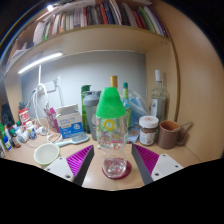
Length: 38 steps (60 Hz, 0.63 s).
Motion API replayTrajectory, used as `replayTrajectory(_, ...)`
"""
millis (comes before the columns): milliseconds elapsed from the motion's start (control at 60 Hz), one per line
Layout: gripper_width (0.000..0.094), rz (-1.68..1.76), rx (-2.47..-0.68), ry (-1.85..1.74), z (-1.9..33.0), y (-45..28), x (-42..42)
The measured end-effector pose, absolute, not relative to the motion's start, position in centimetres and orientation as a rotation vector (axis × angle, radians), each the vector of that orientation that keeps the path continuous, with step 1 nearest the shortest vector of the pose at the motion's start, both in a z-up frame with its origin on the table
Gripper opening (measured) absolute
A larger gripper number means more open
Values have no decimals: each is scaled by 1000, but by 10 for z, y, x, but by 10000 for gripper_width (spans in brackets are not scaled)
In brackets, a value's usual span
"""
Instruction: Pour water
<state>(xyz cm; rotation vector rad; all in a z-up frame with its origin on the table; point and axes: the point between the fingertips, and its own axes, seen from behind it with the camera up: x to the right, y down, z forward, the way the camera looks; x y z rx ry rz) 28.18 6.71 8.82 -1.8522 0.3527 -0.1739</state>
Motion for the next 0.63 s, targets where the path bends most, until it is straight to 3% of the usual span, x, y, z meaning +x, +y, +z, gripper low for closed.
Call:
replayTrajectory(450,841,-150,-1882,367,209,-167,154)
replayTrajectory(633,841,-104,-1908,337,234,-237,104)
